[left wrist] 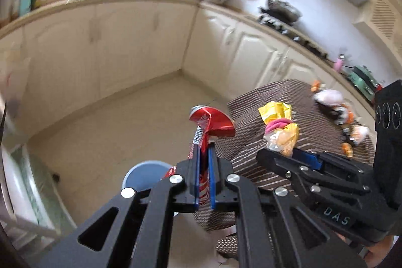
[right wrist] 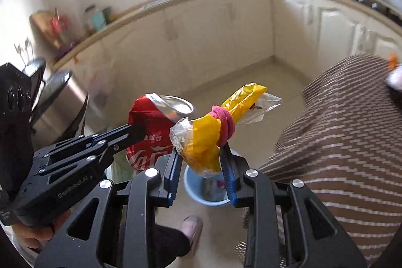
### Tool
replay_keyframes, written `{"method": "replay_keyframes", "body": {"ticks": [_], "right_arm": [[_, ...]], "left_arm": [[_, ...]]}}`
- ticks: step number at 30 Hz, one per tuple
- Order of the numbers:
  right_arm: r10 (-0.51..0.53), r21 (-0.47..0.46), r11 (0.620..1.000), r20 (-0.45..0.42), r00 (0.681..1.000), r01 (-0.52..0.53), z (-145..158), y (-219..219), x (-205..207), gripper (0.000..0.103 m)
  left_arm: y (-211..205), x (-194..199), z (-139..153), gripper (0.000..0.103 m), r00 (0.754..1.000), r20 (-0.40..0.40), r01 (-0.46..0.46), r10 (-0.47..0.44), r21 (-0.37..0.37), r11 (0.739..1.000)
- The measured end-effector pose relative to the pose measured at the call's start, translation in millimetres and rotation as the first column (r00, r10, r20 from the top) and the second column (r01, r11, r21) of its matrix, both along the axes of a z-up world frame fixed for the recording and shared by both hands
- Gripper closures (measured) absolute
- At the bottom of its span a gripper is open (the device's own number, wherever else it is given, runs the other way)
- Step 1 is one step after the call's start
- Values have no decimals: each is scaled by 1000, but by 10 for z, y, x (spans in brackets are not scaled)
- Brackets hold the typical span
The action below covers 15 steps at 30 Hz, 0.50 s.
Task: Collect trash
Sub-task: 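Carry the can and bag over the blue bin and open both grippers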
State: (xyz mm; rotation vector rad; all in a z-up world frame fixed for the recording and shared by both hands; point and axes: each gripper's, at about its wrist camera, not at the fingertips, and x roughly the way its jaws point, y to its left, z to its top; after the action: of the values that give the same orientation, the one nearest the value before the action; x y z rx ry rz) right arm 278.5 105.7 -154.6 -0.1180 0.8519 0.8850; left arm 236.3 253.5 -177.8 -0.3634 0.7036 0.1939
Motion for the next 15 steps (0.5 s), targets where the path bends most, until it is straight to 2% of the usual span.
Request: {"method": "replay_keyframes", "body": {"ticks": [6,11,15], "right_arm": [[44,-86,995,-78,996,-51,-546,402,107,75],[24,-129,991,-113,993,-38,-807,576,341,75],[11,-149,988,-113,994,-28,-932,681,488,75]], "left_arm": [[490,154,-561,98,992,-112,-70,63,-56,996],[678,551,-894,98,981,-183,-79,63,-84,993],[771,798,-1028,97,978,-200,-79,56,-109,991]]}}
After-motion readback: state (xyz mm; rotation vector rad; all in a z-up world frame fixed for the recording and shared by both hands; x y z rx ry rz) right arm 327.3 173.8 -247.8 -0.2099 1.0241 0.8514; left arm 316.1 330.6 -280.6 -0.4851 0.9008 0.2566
